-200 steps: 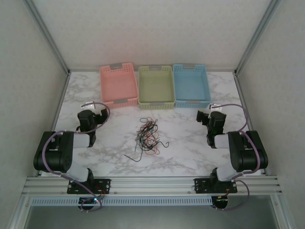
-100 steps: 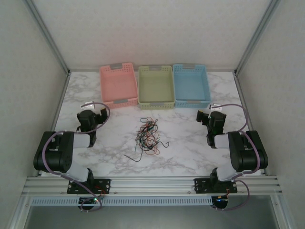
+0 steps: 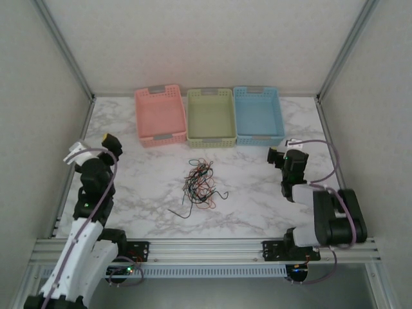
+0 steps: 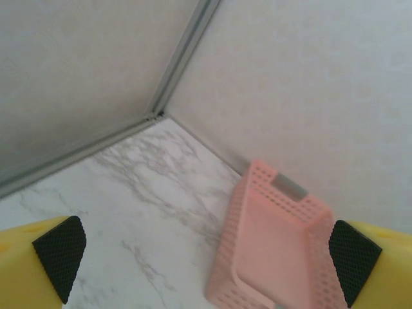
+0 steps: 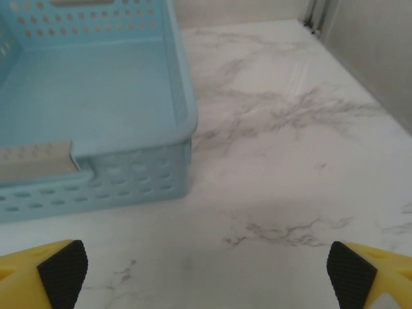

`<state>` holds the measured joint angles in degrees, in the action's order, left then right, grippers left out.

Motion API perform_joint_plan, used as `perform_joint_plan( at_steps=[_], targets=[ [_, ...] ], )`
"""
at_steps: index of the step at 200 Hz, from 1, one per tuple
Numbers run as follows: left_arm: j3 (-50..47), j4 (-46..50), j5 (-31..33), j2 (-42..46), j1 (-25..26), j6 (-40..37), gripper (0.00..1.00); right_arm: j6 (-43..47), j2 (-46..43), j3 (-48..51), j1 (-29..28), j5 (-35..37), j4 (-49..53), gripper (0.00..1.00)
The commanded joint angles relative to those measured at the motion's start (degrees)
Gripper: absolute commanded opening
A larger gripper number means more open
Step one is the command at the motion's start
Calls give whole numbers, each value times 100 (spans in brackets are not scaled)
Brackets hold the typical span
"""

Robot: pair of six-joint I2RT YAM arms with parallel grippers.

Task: Untangle the cables

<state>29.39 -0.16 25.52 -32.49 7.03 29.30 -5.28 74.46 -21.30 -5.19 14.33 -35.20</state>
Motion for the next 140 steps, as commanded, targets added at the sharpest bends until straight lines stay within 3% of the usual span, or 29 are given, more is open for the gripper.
perform_joint_plan(
  at_steps=[1, 35, 58, 75, 86, 113, 140],
  targets=[
    [461, 1996, -533, 436, -12, 1086, 100, -863, -1524, -522, -34, -40, 1840, 99],
    [1639, 3628, -2159, -14, -11, 1114, 100, -1999, -3045, -1226, -31, -1781, 4305, 95],
    [2235, 4314, -3653, -564, -6, 783, 100, -2241, -3231, -1827, -41, -2990, 5625, 89],
    [2713, 4974, -4278, -852, 5, 397, 100, -2201, -3158, -2209, -89, -3641, 6347, 85],
    [3064, 5402, -4291, -881, 37, 42, 98, -2159, -3050, -2428, -149, -3933, 6690, 82],
    [3646, 6031, -3503, -618, 85, -776, 99, -2031, -2502, -3091, -777, -4293, 7313, 70],
    [3148, 5815, -3207, -127, 89, -776, 99, -1837, -1606, -4050, -2099, -3358, 7885, 58]
  ],
)
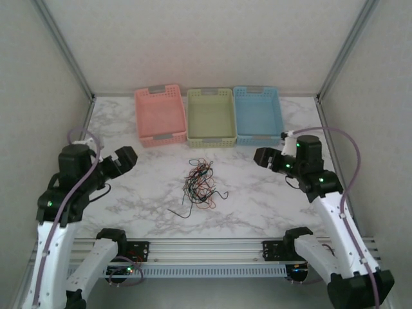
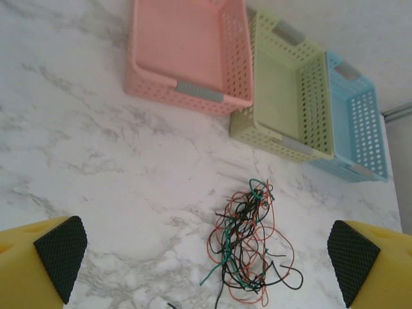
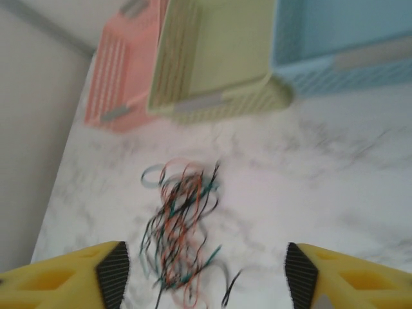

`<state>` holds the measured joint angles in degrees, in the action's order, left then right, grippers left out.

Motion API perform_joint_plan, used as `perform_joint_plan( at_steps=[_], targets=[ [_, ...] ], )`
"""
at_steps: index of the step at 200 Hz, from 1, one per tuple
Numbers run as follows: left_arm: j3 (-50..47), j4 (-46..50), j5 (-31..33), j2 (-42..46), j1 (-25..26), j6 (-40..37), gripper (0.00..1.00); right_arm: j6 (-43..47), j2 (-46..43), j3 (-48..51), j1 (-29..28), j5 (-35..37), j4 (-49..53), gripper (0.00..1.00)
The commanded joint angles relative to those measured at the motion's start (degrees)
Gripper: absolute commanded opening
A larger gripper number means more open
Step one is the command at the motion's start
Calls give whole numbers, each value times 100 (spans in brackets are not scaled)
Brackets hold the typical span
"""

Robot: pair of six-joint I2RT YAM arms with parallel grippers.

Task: Untangle the cables

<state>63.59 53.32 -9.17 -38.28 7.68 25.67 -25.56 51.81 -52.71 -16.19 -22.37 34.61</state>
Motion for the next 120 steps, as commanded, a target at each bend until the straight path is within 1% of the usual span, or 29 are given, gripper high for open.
perform_joint_plan(
  at_steps=[1, 3, 12, 23, 29, 41, 43, 60, 72, 92, 102, 120],
  targets=[
    [-301, 446, 260, 466, 23, -409, 99, 192, 659, -909, -1000, 312, 904, 58],
    [-356, 423, 254, 505, 25, -393, 99, 239, 846, -1088, -1220, 556, 1023, 58],
    [-614, 290, 292, 662, 27, -301, 98, 303, 1248, -1453, -1638, 1082, 1293, 58],
    [-871, 190, 489, 825, 28, -200, 96, 425, 1830, -1997, -2168, 1635, 1587, 58],
    [-877, 205, 583, 887, 27, -181, 96, 493, 2171, -2290, -2396, 1808, 1772, 58],
    [-863, 193, 712, 1018, 23, -205, 96, 592, 2737, -2805, -2708, 2076, 2039, 55],
    [-878, 182, 732, 1051, 23, -201, 96, 626, 2959, -2999, -2896, 2242, 2124, 55],
    [-978, 90, 807, 1149, 10, -170, 96, 810, 3900, -3901, -3451, 3100, 2541, 54],
    [-968, 116, 803, 1092, 12, -172, 96, 925, 4564, -4613, -3728, 3389, 2827, 54],
    [-980, 120, 799, 1029, 12, -168, 96, 1055, 5720, -5788, -4071, 3676, 3267, 54],
    [-973, 125, 800, 1009, 7, -169, 96, 1103, 6299, -6407, -4162, 3826, 3583, 54],
    [-972, 135, 811, 1007, 1, -168, 96, 1140, 7271, -7553, -4282, 4430, 4336, 52]
  ],
)
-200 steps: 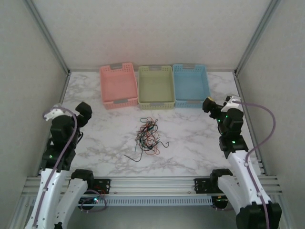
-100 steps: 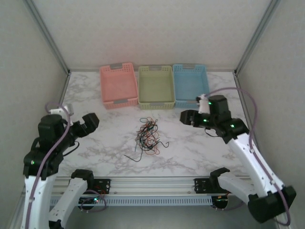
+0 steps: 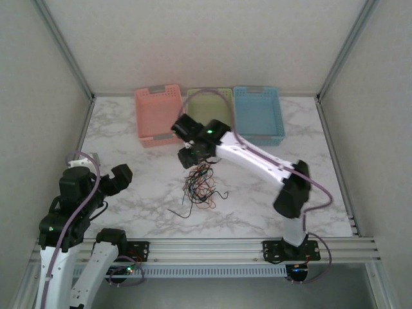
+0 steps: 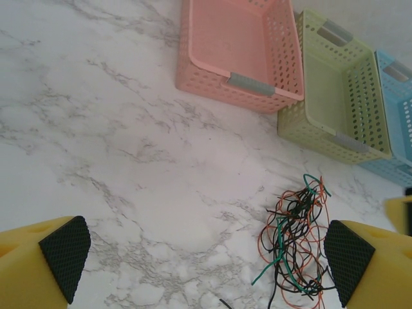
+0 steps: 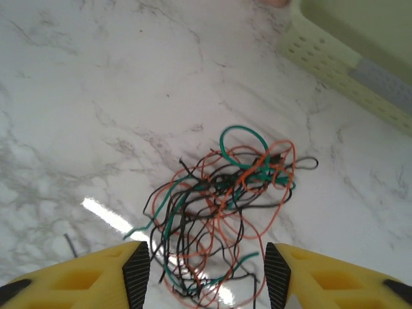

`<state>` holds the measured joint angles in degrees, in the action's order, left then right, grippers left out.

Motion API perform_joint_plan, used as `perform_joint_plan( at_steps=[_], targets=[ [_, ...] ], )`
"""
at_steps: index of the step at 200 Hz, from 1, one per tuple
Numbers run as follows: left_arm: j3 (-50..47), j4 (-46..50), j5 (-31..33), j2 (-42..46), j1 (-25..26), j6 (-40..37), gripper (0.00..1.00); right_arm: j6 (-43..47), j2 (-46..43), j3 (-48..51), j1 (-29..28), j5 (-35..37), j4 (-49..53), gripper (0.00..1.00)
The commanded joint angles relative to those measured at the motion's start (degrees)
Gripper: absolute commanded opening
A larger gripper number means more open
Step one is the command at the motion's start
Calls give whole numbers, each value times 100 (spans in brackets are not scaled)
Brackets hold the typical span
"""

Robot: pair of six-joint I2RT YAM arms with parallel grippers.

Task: Untangle the cables

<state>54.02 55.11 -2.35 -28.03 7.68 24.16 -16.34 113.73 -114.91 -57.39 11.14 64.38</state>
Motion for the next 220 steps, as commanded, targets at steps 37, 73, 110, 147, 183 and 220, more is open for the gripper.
perform_joint_plan(
  at_steps=[37, 73, 110, 147, 183, 220],
  targets=[
    [-30, -52, 165, -14, -4, 0, 96, 279, 2173, -2485, -181, 1443, 1939, 52],
    [-31, -58, 156, -36, -3, -5, 96, 254, 2701, -2775, -176, 1619, 2080, 51],
    [-41, -67, 165, -45, -12, -4, 96, 285, 2971, -2823, -152, 1648, 1956, 50],
    [-48, -63, 156, -64, -7, 0, 96, 301, 3239, -3014, -115, 1630, 1904, 45],
    [-49, -71, 156, -63, -11, 1, 97, 312, 3416, -3106, -84, 1664, 1938, 42],
    [-49, -72, 148, -71, -8, -8, 97, 308, 3474, -3117, -69, 1777, 1964, 20]
  ],
)
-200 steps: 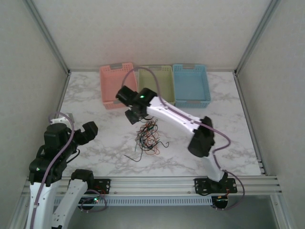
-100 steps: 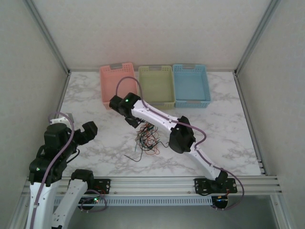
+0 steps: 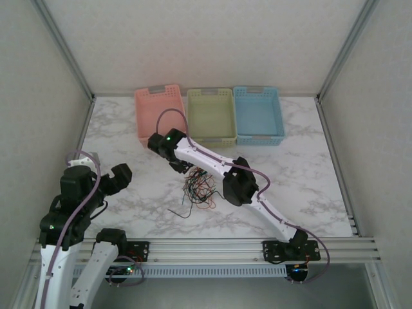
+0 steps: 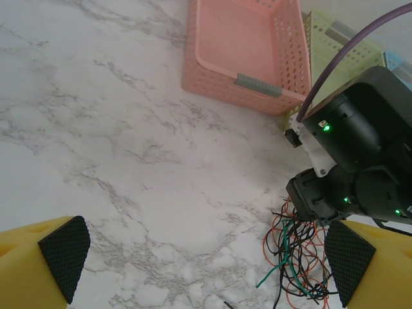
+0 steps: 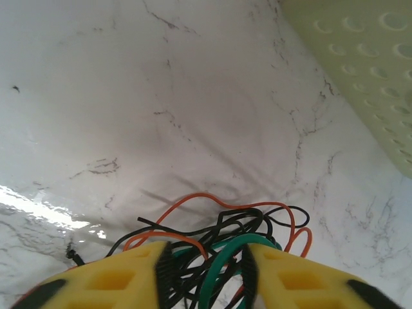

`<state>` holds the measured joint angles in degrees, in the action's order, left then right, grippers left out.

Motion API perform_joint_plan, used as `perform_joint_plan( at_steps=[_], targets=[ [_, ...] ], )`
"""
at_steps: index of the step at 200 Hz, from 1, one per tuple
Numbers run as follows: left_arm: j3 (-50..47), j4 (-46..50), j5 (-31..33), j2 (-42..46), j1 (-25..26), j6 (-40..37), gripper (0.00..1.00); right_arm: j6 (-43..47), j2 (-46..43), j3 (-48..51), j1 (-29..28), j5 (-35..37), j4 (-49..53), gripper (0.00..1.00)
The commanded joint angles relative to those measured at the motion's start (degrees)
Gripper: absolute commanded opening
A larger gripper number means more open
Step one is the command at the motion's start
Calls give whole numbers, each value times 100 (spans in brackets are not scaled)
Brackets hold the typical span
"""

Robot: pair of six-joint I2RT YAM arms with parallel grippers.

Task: Untangle the cables

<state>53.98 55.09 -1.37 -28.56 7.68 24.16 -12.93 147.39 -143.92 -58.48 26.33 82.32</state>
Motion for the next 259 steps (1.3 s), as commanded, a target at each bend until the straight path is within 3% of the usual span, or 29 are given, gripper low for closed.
perform_joint_plan(
  at_steps=[1, 15, 50, 100, 134, 156, 183, 207, 239, 259],
  targets=[
    [-41, -69, 49, -18, -6, -8, 97, -33, 107, -220, 39, 259, 170, 19],
    [-45, -73, 49, -19, -4, -3, 97, -51, -37, -225, 34, 171, 146, 0],
    [-53, -77, 40, -45, -12, -7, 97, -31, -986, -66, -36, -134, -218, 0],
    [-45, -128, -210, -168, -12, -71, 97, -28, -3044, 963, 63, -989, -1162, 0],
    [-13, -377, -1278, -279, -3, -51, 96, -276, -4169, 1888, 208, -2002, -1996, 0],
    [-136, -814, -2195, -384, 13, 281, 94, -336, -4442, 2012, 313, -2333, -2082, 0],
    [-264, -1382, -2823, -537, 109, 732, 93, -467, -4724, 2443, 530, -2745, -2443, 0],
    [-35, -1546, -2792, -779, 398, 798, 92, -531, -4924, 2909, 707, -3361, -2913, 0],
    [833, -1119, -2745, -1364, 774, 156, 93, -730, -5183, 3537, 1023, -3999, -3432, 0],
    [975, -1325, -2700, -1640, 1045, 164, 92, -945, -5367, 3871, 1192, -4341, -3751, 0]
  ],
)
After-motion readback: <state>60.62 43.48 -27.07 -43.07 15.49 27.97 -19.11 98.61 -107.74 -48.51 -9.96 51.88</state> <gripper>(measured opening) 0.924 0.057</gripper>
